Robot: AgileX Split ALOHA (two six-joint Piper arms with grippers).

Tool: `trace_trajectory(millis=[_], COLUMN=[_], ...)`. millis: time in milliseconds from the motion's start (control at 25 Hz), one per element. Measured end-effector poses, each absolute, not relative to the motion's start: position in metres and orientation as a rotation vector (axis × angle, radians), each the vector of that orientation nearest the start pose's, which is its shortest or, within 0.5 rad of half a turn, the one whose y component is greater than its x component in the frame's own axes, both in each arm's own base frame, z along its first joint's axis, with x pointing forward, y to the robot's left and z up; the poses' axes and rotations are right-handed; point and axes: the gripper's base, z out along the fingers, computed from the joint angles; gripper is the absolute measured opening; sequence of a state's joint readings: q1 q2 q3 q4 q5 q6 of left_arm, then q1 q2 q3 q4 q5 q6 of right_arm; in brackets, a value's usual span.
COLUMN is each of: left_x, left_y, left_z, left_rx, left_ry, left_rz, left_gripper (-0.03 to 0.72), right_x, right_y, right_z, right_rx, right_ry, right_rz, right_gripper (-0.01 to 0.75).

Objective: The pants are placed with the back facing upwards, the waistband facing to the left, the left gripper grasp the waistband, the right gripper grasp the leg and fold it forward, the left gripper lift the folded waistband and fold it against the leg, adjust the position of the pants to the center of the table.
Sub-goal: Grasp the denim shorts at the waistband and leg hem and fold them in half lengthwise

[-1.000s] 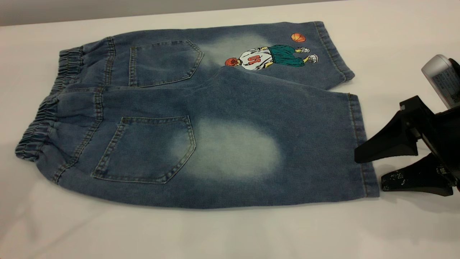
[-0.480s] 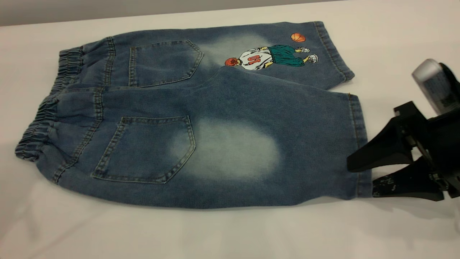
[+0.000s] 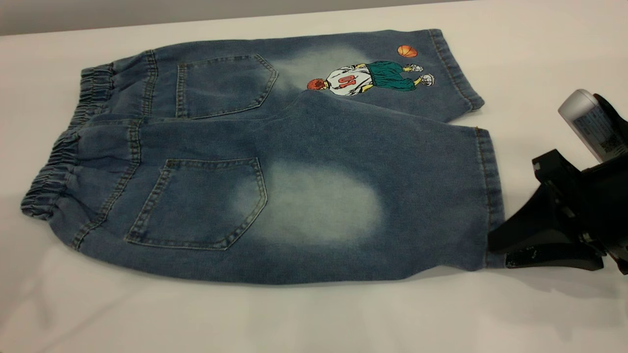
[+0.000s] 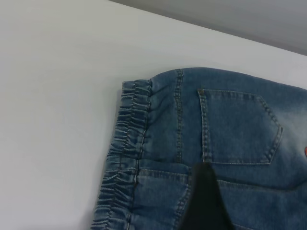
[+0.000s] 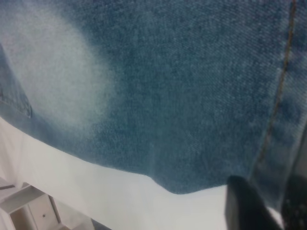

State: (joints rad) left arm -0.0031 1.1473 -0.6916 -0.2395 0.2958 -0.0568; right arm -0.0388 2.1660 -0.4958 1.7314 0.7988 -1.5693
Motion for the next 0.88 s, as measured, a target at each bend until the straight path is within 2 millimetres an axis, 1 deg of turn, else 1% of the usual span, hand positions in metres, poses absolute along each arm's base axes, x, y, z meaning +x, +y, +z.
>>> trace_trajectory(millis=[80,160,280,480,600,720,840,880], left_x=[0.233,0.233,0.232,0.232,0.232,0.232,0.232,0.232], left_y=[-0.007,-0.007,-0.007,-0.007,-0.007,-0.007,-0.007,-0.007], left_z=[0.271,0.271,0.271,0.27,0.27,0.27,0.27,0.27], left_rx=[-0.278,-0.278,-0.278,-0.277,-0.276,-0.276,-0.276,-0.276], left_ry=[2.218,2.218,2.225,2.232,2.232,2.232,2.232,2.232], left_rz=[-0.235,-0.235,-0.236,-0.237,-0.235,-0.235,-0.235,-0.235], left_gripper=[0.454,0.454,0.454,0.454,0.454,0.454,0.454,0.454], right_x=[0.221,0.221,0.223,0.227,0.228,0.225,0.22,0.219], right_y=[0.056,0.054,0.054,0.054,0.055,0.055,0.055,0.055], right_z=[0.02,0.019,0.024,0.04,0.047,0.045,0.045,0.044], right_rx=[0.289,0.289,0.266,0.17,0.104,0.06,-0.003,-0.017], right_ry=[2.825,2.838,2.824,2.778,2.765,2.786,2.808,2.819], right_rz=[1.183,1.154,1.148,1.138,1.133,1.138,1.141,1.135], right_gripper=[0.051,0.017,0.011,0.022,0.088,0.219,0.377,0.414])
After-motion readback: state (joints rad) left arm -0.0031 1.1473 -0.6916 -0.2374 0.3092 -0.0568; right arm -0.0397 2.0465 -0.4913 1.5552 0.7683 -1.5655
